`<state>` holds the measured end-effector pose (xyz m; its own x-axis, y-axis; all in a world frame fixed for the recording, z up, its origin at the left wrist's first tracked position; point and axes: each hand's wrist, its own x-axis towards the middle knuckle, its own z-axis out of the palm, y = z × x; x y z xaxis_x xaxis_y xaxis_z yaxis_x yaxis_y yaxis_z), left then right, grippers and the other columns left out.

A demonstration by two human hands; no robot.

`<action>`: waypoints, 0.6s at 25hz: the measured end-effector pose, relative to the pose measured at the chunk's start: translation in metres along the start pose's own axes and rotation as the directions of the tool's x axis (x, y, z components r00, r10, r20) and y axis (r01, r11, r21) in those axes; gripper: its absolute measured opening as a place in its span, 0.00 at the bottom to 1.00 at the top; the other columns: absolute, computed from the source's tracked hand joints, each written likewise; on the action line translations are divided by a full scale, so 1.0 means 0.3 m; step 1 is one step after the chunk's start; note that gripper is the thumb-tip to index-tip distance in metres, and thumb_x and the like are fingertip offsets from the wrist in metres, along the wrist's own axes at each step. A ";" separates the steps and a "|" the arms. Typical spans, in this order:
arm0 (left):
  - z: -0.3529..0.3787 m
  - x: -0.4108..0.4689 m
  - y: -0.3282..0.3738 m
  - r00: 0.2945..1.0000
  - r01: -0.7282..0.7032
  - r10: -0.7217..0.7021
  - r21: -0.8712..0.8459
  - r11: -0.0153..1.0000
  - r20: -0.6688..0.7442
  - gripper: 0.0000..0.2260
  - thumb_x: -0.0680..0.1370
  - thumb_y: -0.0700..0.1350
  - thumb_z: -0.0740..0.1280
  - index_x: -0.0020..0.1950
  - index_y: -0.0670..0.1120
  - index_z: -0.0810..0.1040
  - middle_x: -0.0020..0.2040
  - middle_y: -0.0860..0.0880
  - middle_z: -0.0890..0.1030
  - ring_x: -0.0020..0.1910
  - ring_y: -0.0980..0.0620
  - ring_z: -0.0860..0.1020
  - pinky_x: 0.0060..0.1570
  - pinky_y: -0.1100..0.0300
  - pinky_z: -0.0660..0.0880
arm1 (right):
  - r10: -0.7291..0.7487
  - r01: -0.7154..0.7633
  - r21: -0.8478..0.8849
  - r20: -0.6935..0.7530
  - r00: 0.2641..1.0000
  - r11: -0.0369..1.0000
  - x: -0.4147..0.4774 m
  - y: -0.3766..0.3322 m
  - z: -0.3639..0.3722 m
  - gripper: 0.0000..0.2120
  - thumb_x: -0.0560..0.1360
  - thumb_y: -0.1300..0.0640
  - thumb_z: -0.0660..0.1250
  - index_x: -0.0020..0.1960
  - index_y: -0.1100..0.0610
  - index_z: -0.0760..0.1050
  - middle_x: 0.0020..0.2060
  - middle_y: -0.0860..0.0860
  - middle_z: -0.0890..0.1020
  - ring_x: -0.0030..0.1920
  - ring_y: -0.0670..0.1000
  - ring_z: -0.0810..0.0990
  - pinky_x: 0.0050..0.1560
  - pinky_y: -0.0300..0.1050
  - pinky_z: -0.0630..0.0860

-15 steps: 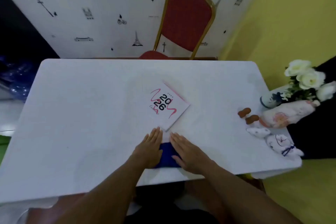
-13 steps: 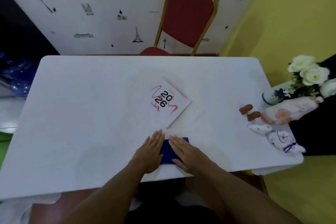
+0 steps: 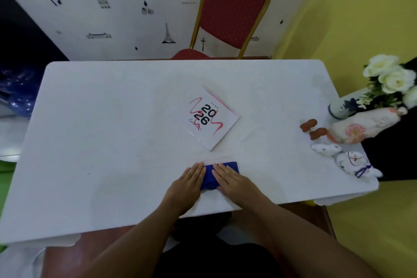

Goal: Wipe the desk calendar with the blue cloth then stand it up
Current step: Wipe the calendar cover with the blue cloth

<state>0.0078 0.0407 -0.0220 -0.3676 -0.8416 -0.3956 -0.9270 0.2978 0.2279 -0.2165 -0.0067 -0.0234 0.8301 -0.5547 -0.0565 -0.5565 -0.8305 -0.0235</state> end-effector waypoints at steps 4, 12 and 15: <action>-0.052 0.021 0.001 0.998 0.044 -0.034 -0.196 0.980 0.055 0.26 0.83 0.48 0.51 0.79 0.46 0.44 0.80 0.46 0.47 0.79 0.50 0.47 0.75 0.54 0.50 | 0.122 -0.113 0.166 -0.044 0.991 0.980 0.032 -0.039 -0.023 0.29 0.73 0.48 0.78 0.69 0.63 0.79 0.67 0.60 0.81 0.67 0.58 0.82 0.64 0.53 0.81; -0.233 0.112 -0.062 0.961 0.203 -0.263 -0.425 0.882 -0.087 0.34 0.77 0.69 0.47 0.76 0.51 0.58 0.78 0.50 0.60 0.76 0.51 0.60 0.71 0.53 0.61 | 0.305 -0.258 0.534 0.001 0.952 0.805 0.157 0.124 -0.114 0.21 0.79 0.65 0.71 0.70 0.68 0.75 0.61 0.64 0.84 0.55 0.64 0.86 0.59 0.57 0.83; -0.284 0.170 -0.104 0.937 0.239 -0.318 -0.394 0.888 -0.148 0.33 0.79 0.65 0.43 0.79 0.49 0.51 0.80 0.50 0.54 0.78 0.54 0.52 0.73 0.58 0.49 | 0.424 -0.309 0.656 -0.018 0.905 0.688 0.194 0.256 -0.164 0.18 0.80 0.67 0.68 0.70 0.65 0.76 0.60 0.61 0.85 0.57 0.62 0.85 0.60 0.52 0.81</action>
<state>0.0242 -0.0500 0.0263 -0.0390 -0.9496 -0.3112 -0.8813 -0.1140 0.4585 -0.2093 -0.1054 0.0206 0.5161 -0.8554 -0.0431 -0.6620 -0.3665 -0.6538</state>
